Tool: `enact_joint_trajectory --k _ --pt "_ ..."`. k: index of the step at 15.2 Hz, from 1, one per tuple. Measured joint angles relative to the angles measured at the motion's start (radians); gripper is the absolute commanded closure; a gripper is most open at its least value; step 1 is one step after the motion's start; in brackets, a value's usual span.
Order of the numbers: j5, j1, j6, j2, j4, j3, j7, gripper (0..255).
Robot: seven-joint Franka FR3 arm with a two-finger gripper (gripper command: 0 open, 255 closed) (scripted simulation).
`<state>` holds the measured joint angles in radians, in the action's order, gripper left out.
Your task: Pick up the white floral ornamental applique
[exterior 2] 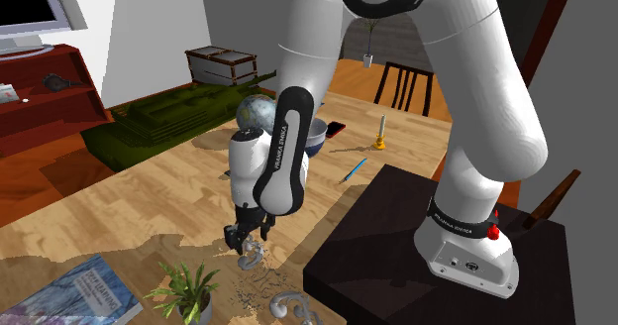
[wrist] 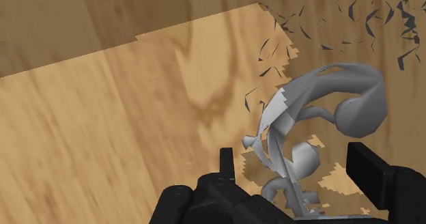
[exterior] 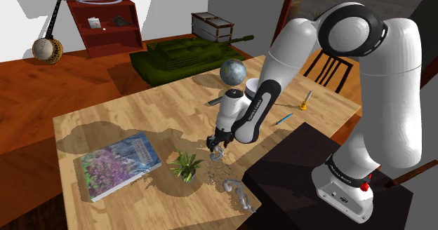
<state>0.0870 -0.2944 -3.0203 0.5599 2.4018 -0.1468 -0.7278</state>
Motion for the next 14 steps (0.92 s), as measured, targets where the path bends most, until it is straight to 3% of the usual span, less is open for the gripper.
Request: enact_joint_trajectory --k 8,14 --pt "-0.001 -0.006 0.0 -0.003 -0.003 0.005 -0.006 255" --pt "-0.009 0.021 0.04 -0.057 0.025 -0.016 0.006 255"
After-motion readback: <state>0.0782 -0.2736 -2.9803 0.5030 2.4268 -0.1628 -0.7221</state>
